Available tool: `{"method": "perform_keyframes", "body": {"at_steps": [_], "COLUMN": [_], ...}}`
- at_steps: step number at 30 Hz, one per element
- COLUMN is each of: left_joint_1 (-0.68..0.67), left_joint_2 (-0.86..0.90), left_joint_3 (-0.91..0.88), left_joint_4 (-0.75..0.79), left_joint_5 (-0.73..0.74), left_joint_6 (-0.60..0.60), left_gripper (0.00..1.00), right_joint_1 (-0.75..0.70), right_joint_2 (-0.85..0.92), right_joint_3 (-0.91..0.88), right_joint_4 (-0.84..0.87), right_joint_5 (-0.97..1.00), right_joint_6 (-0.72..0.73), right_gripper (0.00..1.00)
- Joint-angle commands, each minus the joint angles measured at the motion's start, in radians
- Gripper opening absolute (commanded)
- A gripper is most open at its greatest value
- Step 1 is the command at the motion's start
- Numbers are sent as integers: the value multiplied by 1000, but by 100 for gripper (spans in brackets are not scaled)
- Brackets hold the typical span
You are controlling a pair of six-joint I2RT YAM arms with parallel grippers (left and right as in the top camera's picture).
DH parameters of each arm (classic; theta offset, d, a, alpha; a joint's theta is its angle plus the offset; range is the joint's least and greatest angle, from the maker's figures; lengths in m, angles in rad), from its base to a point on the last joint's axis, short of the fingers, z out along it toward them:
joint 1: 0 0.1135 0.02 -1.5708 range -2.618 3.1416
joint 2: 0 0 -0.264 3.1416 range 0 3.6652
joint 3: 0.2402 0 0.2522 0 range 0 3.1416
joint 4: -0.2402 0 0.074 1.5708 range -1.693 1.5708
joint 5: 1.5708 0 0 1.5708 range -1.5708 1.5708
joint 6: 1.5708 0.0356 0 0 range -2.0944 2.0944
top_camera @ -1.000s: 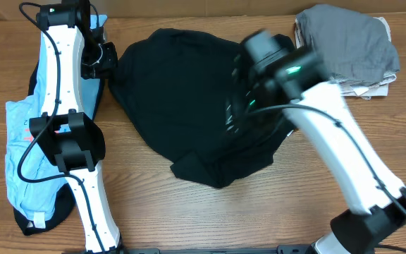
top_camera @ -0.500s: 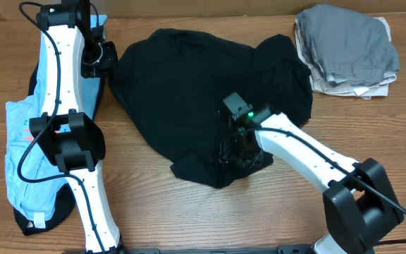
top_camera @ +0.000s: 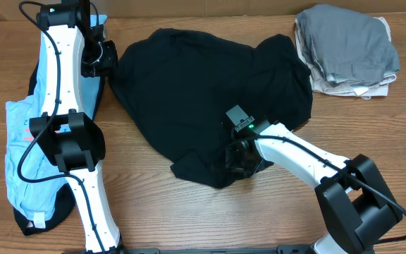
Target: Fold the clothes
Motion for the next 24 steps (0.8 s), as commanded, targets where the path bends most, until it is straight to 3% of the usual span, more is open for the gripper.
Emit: {"method": "perform_keyframes", "body": {"at_steps": [1,2,13,18,24], "left_joint_1": [-8,-8,-7,-7,-7], "left_joint_2": [-32,-32,-32,-32,-32], "left_joint_3": [2,2,2,2,2], "left_joint_4": [4,4,2,-3,-12], "left_joint_5": [8,8,8,8,8], "left_joint_6": [19,19,19,20,19], "left_gripper": [4,4,4,4,4], "right_joint_1": [-8,-11,-96,-216,-411], "right_joint_2": [6,6,6,6,6], "right_joint_3": [-14,-14,-84,-105,-97], "right_joint_4": [-20,-34,-140,-154,-147], "right_joint_5": [37,44,39,21,-18], "right_joint_6": [43,56,121,126,2], "right_gripper": [9,4,4,4,4]}}
